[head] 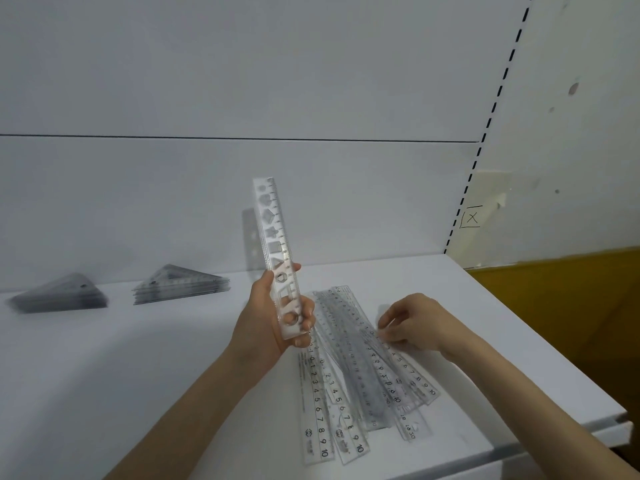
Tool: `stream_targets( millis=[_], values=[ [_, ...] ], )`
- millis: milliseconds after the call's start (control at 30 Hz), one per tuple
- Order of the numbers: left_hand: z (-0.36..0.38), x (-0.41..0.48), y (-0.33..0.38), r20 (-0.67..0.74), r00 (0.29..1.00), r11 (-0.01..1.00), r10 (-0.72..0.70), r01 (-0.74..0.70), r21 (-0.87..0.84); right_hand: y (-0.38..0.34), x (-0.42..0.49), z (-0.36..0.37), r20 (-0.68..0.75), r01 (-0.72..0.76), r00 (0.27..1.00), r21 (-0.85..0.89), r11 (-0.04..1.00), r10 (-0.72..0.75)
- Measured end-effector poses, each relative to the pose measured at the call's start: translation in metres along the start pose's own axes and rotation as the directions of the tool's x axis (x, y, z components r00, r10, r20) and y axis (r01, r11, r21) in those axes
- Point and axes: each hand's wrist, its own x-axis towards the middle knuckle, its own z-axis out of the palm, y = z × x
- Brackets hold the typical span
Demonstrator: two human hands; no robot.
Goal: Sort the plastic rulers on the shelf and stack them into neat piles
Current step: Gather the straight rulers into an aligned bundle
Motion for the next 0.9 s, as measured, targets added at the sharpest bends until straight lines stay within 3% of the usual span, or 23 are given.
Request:
stream_targets(
  millis=[267,433,600,900],
  values=[
    [0.001,-0.001,-0.001,0.007,1.0,1.0,-0.011,0.011,0.009,-0.002,-0.005,-0.009,0.101,0.041,0.995,-0.16,0.986,-0.025],
    [0.001,0.0,-0.001,-0.005,1.0,1.0,-0.012,0.012,0.013,0.002,-0.006,-0.021,0.21,-0.037,0.978,0.136,0.99,0.008],
    [0.0,-0.001,-0.001,0.017,0.999,0.999,-0.032,0.032,0.023,-0.012,-0.013,-0.033,0.169,0.052,0.976,0.436,0.899,-0.139],
    [0.006,-0.007,-0.006,0.116,0.987,0.994,-0.11,0.106,0.041,-0.048,-0.016,-0.015,0.1,0.203,0.932,0.655,0.728,-0.35]
  ],
)
